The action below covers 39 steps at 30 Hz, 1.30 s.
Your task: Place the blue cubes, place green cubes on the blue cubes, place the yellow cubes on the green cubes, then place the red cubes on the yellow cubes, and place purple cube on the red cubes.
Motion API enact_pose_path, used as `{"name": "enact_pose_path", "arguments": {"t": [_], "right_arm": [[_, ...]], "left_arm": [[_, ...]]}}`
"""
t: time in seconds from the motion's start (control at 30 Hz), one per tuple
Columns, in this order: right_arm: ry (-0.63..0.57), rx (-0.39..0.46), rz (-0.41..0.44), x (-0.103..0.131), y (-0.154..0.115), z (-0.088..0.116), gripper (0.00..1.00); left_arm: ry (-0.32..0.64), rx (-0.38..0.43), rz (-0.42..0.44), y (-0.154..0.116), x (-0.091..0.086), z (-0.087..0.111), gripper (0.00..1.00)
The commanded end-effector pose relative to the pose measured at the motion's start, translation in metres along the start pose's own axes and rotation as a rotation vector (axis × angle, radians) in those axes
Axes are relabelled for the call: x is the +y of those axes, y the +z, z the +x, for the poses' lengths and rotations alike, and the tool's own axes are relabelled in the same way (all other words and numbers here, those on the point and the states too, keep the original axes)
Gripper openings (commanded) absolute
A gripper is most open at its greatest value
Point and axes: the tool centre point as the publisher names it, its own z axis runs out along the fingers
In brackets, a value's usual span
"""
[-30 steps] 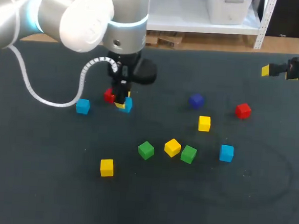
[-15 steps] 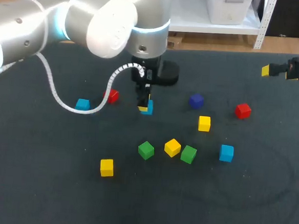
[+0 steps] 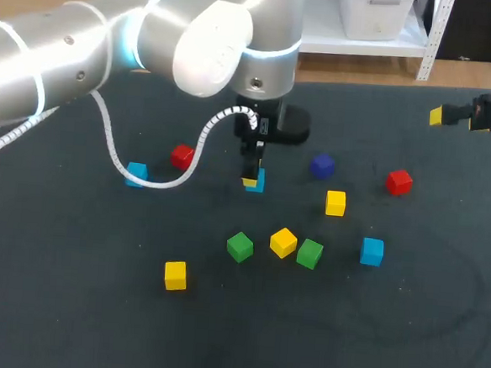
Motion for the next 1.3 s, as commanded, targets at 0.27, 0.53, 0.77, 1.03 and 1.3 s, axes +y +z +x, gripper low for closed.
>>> {"name": "enact_pose_path", "arguments": {"t": [0.27, 0.53, 0.77, 1.03, 1.3], "right_arm": [[0.000, -0.001, 0.003, 0.001, 0.000, 0.000, 1.00], [0.000, -0.001, 0.003, 0.001, 0.000, 0.000, 1.00], [0.000, -0.001, 0.003, 0.001, 0.000, 0.000, 1.00], [0.000, -0.001, 0.003, 0.001, 0.000, 0.000, 1.00], [0.000, -0.001, 0.003, 0.001, 0.000, 0.000, 1.00]], "left_arm": [[-0.051, 0.018, 0.022, 0.001, -0.010, -0.002, 0.00], [-0.077, 0.005, 0.033, 0.007, -0.018, 0.000, 0.00], [-0.074, 0.008, 0.033, 0.010, -0.017, -0.001, 0.00], [-0.071, 0.009, 0.023, 0.009, -0.013, -0.001, 0.00], [-0.064, 0.016, 0.024, 0.009, -0.012, -0.001, 0.00]]}}
